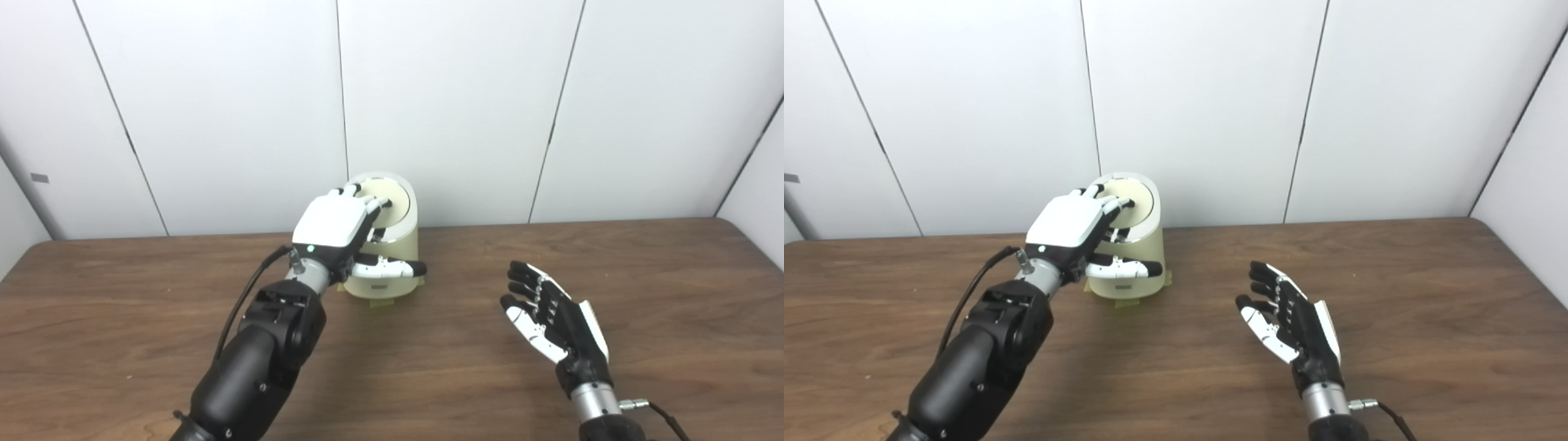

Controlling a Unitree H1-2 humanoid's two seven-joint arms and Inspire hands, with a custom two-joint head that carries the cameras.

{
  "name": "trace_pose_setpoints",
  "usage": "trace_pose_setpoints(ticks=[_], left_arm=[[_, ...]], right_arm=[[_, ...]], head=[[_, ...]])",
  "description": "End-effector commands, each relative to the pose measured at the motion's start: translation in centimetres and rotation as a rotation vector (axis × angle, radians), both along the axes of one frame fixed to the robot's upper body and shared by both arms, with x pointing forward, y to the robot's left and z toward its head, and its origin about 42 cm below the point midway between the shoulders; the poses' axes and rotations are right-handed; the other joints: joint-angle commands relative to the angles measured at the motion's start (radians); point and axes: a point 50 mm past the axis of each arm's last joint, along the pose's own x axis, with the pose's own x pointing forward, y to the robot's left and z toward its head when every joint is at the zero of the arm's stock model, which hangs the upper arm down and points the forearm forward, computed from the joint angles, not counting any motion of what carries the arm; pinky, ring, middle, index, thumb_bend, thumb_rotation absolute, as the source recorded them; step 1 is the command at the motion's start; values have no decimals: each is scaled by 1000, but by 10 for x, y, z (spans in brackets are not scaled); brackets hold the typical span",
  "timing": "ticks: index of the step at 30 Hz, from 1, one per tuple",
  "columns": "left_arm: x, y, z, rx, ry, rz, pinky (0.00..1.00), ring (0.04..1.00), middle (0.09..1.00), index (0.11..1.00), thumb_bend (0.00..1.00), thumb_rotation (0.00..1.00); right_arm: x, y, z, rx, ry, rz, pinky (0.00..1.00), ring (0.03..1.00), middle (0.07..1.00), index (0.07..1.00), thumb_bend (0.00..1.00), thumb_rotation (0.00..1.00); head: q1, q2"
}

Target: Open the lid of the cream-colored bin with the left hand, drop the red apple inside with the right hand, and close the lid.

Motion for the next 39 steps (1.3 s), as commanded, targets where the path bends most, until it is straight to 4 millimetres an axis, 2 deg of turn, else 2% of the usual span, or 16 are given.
trace_pose_setpoints(ticks=[1,11,21,24,28,30,32,36,39], left_arm=[[6,9,11,-13,-32,34,1000,1000,963,940,924,924],[3,7,16,-61,-89,37,1000,1000,1000,997,870,907],[-4,10,20,-92,-123,35,1000,1000,1000,1000,846,895],[-11,15,22,-156,-198,34,1000,1000,984,977,812,894],[-25,29,21,-293,-288,55,1000,1000,974,963,741,864],[-32,38,19,-350,-306,68,1000,1000,979,979,688,880],[-39,48,16,-405,-315,89,1000,1000,989,994,643,953],[-52,74,5,-569,-342,111,1000,985,975,969,601,938],[-62,95,-6,-726,-344,88,921,955,963,947,533,926]], right_arm=[[8,3,21,-7,-77,7,724,810,819,800,167,402],[8,2,21,-4,-76,6,718,807,817,796,170,392],[7,3,21,-4,-78,12,726,813,820,800,172,400],[7,3,20,-2,-79,13,729,815,820,801,176,407],[7,2,21,-25,-72,2,722,806,812,796,179,417],[7,2,21,-24,-66,0,728,810,819,805,179,438],[7,1,21,-18,-67,2,736,815,825,808,179,439],[7,-1,21,-6,-72,5,729,815,820,805,184,412],[8,-2,19,-1,-71,3,726,813,816,801,199,450]], head=[[0,1],[-1,0],[-5,0],[-5,1],[-6,-2],[-6,-2],[-4,-1],[-3,-3],[-1,-4]])
